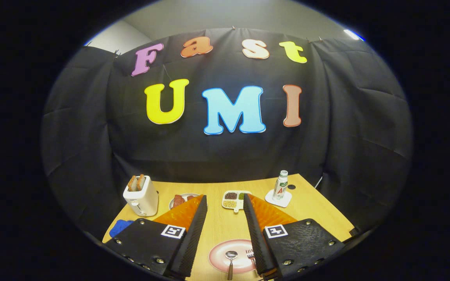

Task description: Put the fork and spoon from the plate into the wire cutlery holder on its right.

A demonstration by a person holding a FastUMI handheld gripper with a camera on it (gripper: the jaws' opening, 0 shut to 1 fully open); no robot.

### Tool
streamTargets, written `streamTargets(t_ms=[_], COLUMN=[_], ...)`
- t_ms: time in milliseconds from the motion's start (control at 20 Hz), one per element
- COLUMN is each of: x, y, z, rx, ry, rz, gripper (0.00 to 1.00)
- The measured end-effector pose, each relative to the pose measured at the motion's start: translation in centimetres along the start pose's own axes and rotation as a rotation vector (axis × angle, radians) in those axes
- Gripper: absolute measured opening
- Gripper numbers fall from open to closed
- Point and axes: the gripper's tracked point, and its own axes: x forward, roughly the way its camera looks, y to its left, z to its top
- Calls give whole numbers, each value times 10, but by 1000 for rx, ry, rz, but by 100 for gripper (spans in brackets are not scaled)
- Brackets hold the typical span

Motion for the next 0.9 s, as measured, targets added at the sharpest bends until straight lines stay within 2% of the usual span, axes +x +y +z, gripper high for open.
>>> streamTargets(t_ms=[600,900], x=[16,8], y=[-45,-62], z=[-162,-236], rx=[-22,-213], ry=[447,742], rz=[-127,-158], gripper=[60,60])
